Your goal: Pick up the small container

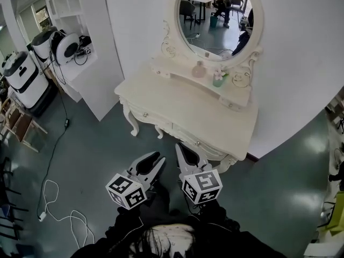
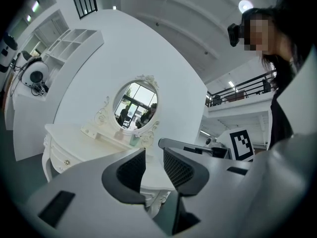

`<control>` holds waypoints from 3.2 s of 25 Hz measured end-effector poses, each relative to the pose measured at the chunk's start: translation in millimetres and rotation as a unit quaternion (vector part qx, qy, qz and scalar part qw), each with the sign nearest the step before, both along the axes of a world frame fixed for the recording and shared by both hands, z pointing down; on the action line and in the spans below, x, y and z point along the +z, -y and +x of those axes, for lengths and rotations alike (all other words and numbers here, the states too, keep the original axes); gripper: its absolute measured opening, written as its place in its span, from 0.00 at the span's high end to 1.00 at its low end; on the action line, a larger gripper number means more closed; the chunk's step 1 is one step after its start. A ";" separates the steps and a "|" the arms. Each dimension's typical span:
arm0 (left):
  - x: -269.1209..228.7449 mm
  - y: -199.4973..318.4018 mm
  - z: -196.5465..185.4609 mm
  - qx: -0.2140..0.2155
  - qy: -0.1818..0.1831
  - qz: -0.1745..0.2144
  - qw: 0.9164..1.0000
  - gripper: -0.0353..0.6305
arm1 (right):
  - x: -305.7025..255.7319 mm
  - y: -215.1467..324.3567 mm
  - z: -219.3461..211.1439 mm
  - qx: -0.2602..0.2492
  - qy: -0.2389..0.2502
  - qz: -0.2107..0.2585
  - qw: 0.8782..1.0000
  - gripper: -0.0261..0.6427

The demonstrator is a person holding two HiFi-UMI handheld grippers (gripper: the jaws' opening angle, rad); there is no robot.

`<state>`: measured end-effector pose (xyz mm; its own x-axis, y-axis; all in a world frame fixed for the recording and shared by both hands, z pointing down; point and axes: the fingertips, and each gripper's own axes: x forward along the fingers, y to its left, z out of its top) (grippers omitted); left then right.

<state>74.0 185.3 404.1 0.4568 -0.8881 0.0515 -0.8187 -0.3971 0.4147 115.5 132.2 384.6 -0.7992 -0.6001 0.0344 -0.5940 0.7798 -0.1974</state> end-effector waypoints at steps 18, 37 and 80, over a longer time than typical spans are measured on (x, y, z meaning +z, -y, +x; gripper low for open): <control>-12.4 149.9 -113.0 0.084 -0.008 -0.002 0.996 0.80 | -6.6 138.8 -120.2 0.054 -0.018 -0.007 0.998 0.95; 2.6 204.0 -146.1 0.170 -0.016 -0.014 0.985 0.80 | 0.3 188.4 -148.4 0.133 -0.037 -0.012 0.990 0.95; 36.9 400.4 -103.2 0.178 0.015 -0.070 0.982 0.80 | 55.7 427.8 -59.1 0.202 -0.071 -0.045 0.976 0.95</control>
<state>-29.2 -215.1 441.0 0.7328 -0.6565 0.1788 -0.6513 -0.6009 0.4634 56.5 -295.6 440.4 -0.4822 -0.8541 0.1949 -0.8753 0.4602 -0.1485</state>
